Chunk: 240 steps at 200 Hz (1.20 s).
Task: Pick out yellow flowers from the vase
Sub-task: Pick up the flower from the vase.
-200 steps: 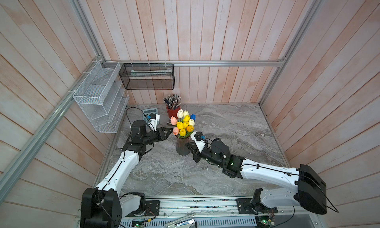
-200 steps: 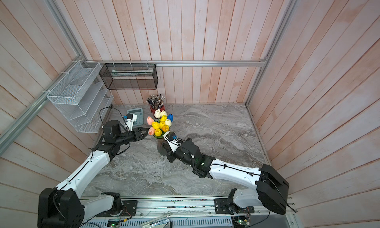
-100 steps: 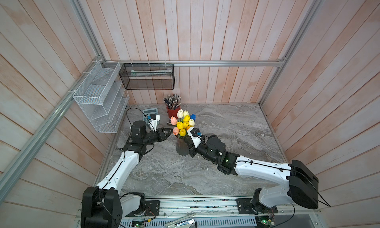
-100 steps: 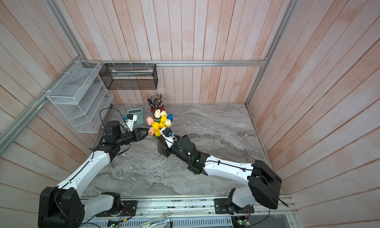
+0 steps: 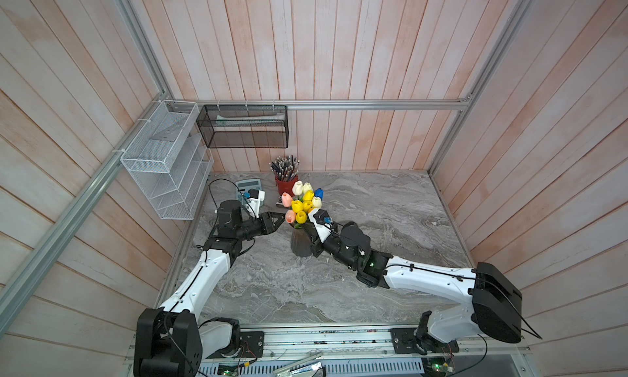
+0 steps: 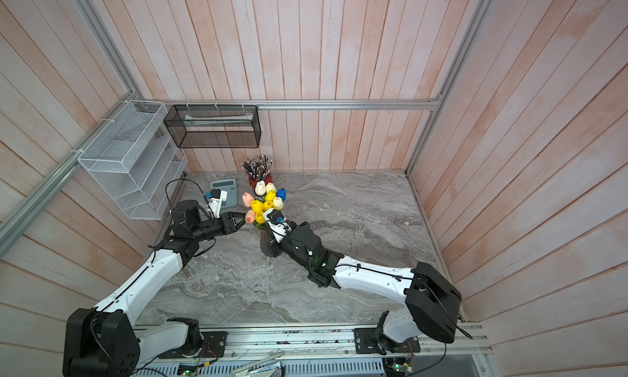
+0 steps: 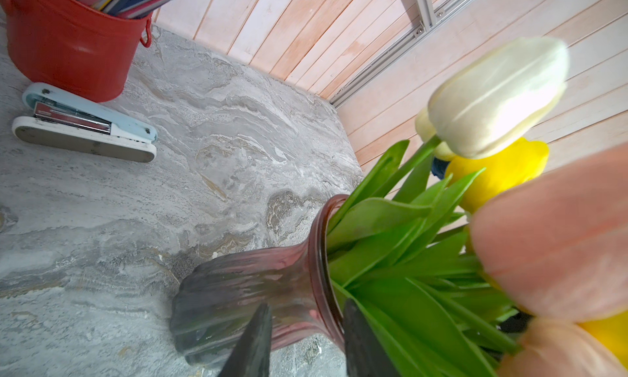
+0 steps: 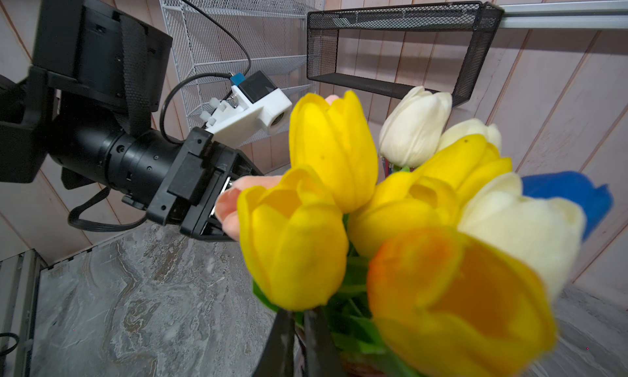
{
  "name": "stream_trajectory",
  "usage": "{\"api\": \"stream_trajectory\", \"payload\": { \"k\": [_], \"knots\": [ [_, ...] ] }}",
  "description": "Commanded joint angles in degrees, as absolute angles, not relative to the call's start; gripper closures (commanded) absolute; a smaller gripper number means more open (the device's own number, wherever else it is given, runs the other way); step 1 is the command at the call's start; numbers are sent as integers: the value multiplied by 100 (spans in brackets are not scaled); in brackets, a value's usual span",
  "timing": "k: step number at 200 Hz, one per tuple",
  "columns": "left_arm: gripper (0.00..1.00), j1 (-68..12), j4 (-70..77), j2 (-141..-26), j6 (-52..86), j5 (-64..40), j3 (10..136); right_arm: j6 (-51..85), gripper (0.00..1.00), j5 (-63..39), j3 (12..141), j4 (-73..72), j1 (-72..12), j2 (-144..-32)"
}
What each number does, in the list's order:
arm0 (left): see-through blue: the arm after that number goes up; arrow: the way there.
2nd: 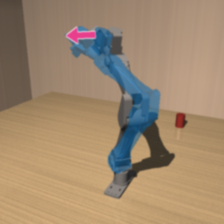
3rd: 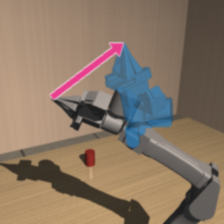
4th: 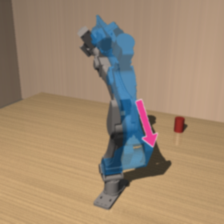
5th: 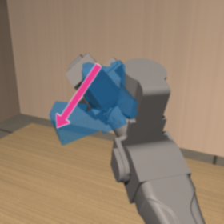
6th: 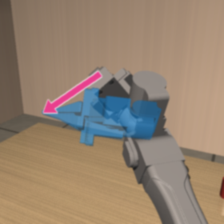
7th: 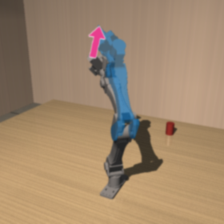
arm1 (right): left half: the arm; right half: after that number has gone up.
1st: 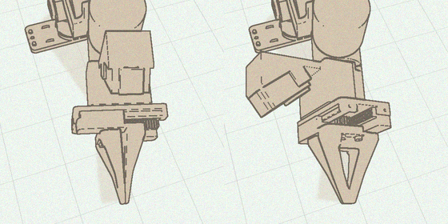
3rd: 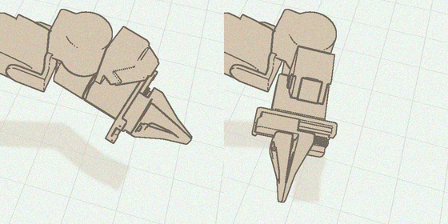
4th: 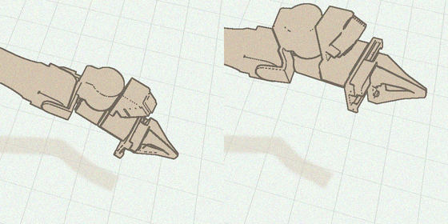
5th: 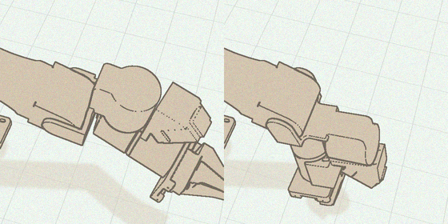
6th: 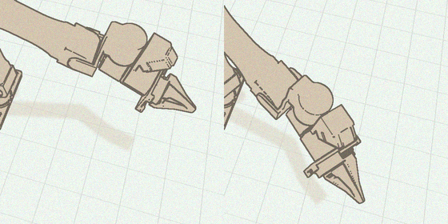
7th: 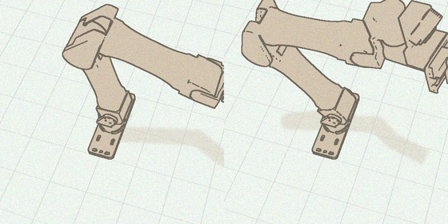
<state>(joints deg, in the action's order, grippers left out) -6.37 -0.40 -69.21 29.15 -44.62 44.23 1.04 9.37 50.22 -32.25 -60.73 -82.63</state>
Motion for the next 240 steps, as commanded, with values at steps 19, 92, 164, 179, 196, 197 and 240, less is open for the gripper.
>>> {"api": "stream_trajectory", "payload": {
  "k": [19,92,164,179,196,197,240],
  "knots": [
    [64,-614,62,-6930,2868,-4583,4350,-14,88,1081,5203,-3417,-6115,-8432],
    [64,-614,26,-6934,2821,-4654,4351,-212,76,1232,5327,-3468,-6183,-8625],
    [64,-606,3,-6926,2786,-4659,4351,-1105,77,2161,5440,-3637,-6548,-8825],
    [64,-606,5,-6925,2786,-4659,4350,-1124,77,2239,5399,-3693,-6564,-8785],
    [64,-606,0,-6921,2778,-4656,4351,-1159,78,2347,5303,-3801,-6584,-8720],
    [64,-606,0,-6919,2777,-4653,4351,-1160,78,2356,5297,-3803,-6592,-8715],
    [64,-604,18,-6939,2792,-4655,4351,-1197,78,2409,5117,-3841,-6610,-8522]
  ]
}}
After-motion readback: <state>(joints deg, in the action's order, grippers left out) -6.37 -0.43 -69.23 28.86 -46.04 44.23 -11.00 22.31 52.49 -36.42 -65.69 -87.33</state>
